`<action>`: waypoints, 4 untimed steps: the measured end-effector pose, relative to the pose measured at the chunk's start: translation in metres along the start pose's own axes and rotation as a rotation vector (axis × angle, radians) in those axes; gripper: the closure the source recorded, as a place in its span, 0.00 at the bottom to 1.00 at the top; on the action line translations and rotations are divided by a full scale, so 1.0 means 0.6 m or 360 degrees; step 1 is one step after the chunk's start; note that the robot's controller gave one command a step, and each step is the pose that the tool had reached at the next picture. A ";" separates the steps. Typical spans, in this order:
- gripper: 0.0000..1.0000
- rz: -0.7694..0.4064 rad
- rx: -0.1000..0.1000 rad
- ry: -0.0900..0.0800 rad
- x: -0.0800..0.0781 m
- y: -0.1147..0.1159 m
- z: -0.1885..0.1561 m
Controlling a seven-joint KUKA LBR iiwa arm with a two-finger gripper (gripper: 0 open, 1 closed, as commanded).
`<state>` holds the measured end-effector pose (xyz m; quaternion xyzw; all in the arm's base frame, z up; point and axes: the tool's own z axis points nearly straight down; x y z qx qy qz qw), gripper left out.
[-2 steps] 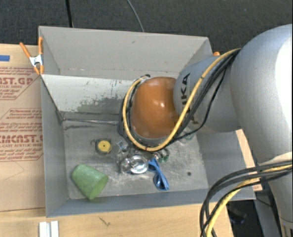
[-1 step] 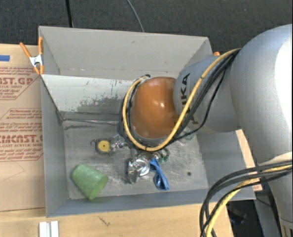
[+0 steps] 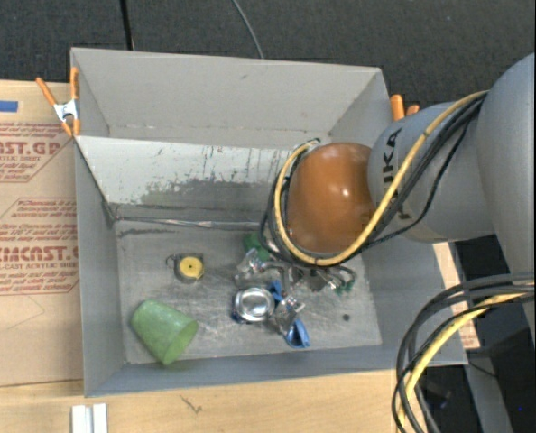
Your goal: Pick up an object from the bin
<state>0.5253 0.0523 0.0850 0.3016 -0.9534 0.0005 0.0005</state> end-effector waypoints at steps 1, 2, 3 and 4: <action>0.00 -0.0122 0.0014 -0.0039 0.014 0.011 0.017; 1.00 -0.0123 0.0011 -0.0033 0.015 0.011 0.016; 1.00 -0.0208 0.0006 -0.0014 0.020 0.000 -0.190; 1.00 -0.0728 0.0008 -0.0011 0.064 -0.073 -0.362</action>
Offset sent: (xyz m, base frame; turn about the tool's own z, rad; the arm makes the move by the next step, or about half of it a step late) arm -0.0170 -0.0019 -0.0150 -0.0787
